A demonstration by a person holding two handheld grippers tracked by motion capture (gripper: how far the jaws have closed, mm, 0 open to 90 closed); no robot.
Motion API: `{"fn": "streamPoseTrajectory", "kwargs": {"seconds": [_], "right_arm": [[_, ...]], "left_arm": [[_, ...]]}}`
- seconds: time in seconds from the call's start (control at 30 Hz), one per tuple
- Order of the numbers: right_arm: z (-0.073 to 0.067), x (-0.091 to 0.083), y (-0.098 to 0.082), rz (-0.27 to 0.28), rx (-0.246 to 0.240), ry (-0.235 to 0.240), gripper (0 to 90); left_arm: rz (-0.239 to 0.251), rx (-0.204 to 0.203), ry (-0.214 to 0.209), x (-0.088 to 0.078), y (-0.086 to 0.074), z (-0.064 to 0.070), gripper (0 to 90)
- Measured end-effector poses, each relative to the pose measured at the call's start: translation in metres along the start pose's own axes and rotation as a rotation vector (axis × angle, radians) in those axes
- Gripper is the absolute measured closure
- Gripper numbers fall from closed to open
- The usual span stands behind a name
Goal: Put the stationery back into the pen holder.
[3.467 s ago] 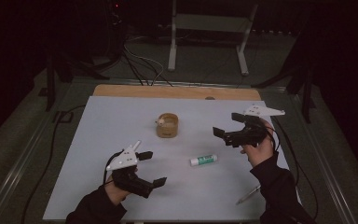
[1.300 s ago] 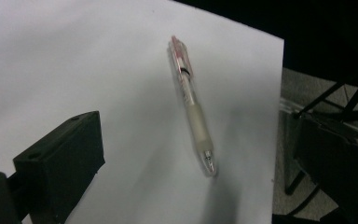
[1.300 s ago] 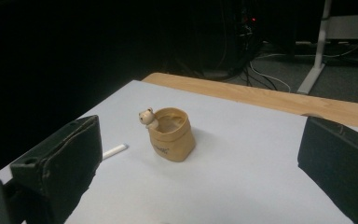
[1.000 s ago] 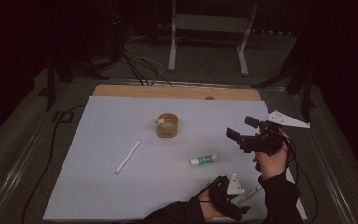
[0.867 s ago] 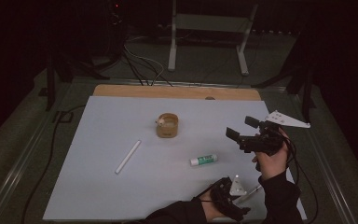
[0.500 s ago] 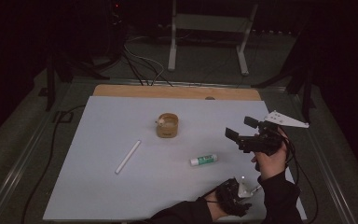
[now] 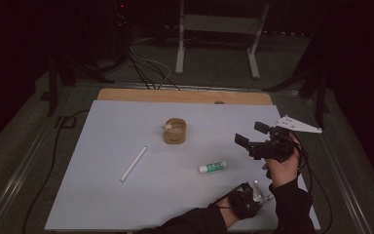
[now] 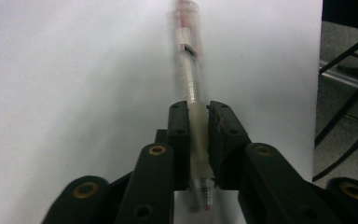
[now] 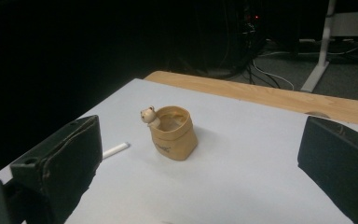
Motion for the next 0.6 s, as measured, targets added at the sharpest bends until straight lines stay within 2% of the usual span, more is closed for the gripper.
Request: {"fn": "streamPoseTrajectory", "kwargs": {"seconds": [0.23,0.37,0.47,0.6], "right_arm": [[-0.001,-0.002,0.001,0.009,-0.006,-0.003,0.0],[-0.001,-0.003,0.002,0.015,-0.005,-0.004,0.0],[-0.001,-0.002,0.002,0.016,-0.007,-0.003,0.0],[-0.002,-0.001,0.002,0.012,-0.005,0.004,0.0]], "left_arm": [[-0.009,0.017,-0.009,-0.004,0.001,-0.002,81.7],[-0.015,0.025,-0.024,-0.01,0.002,-0.005,81.8],[-0.023,0.051,-0.033,-0.017,0.004,-0.006,81.9],[-0.017,0.048,-0.041,-0.025,0.003,-0.009,81.8]]}}
Point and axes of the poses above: each handheld gripper's, and its own axes: x roughly forward along the jaws, y roughly out of its top, z roughly to its right, the point moved 1 cm from there along x, roughly forward along the jaws, and after that the axes turned 10 degrees about -x, right-handed, at the moved point
